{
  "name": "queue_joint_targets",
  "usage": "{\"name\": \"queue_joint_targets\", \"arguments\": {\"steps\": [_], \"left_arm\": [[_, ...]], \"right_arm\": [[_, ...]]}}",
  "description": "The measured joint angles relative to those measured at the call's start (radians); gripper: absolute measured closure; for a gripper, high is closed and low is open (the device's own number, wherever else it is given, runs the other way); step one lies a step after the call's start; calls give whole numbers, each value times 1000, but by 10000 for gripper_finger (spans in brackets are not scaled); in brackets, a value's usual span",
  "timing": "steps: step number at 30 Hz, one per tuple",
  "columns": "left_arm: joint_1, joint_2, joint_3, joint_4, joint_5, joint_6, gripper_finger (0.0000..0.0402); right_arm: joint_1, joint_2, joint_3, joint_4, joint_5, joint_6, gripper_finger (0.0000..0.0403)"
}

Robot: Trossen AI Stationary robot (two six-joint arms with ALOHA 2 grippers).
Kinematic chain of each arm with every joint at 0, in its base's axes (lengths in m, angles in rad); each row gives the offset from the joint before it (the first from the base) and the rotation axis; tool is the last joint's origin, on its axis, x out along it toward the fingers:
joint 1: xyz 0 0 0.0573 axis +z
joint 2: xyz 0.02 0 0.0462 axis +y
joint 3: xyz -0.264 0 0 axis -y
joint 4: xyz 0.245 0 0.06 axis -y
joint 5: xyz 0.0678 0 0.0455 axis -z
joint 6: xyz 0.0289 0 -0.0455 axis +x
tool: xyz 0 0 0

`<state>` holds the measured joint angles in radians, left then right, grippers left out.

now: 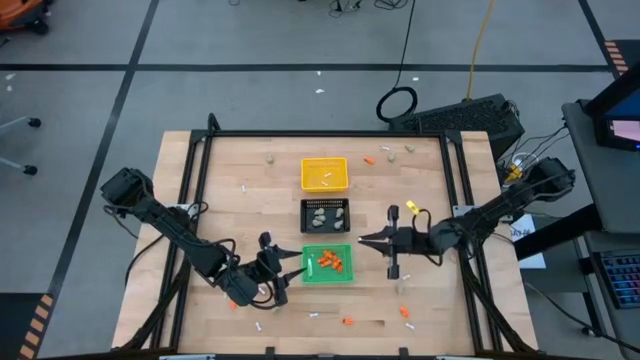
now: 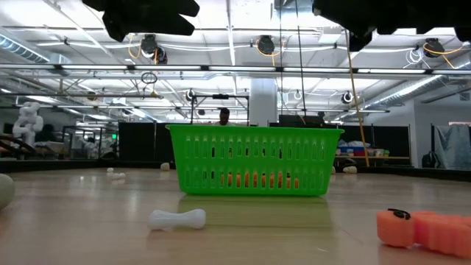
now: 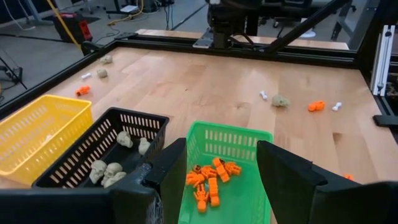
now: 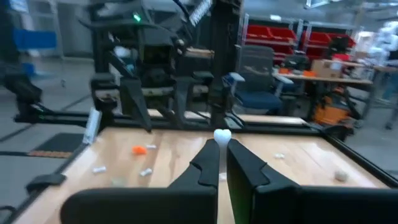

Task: Sort Halloween decoration
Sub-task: Put the white bone toy into the yellow basket

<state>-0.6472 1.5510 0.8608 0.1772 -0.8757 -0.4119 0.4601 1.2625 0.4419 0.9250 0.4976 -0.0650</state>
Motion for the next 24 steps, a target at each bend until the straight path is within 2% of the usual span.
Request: {"name": "queue_joint_targets", "arguments": {"steps": [12,24], "left_arm": [[0,0,0,1,-37,-20,208],[23,0,0,1,-48,-28,208]], "right_arm": [[-30,8,-3,37,-190,-79,403],[-54,119,-25,158,-187,-79,403]]}}
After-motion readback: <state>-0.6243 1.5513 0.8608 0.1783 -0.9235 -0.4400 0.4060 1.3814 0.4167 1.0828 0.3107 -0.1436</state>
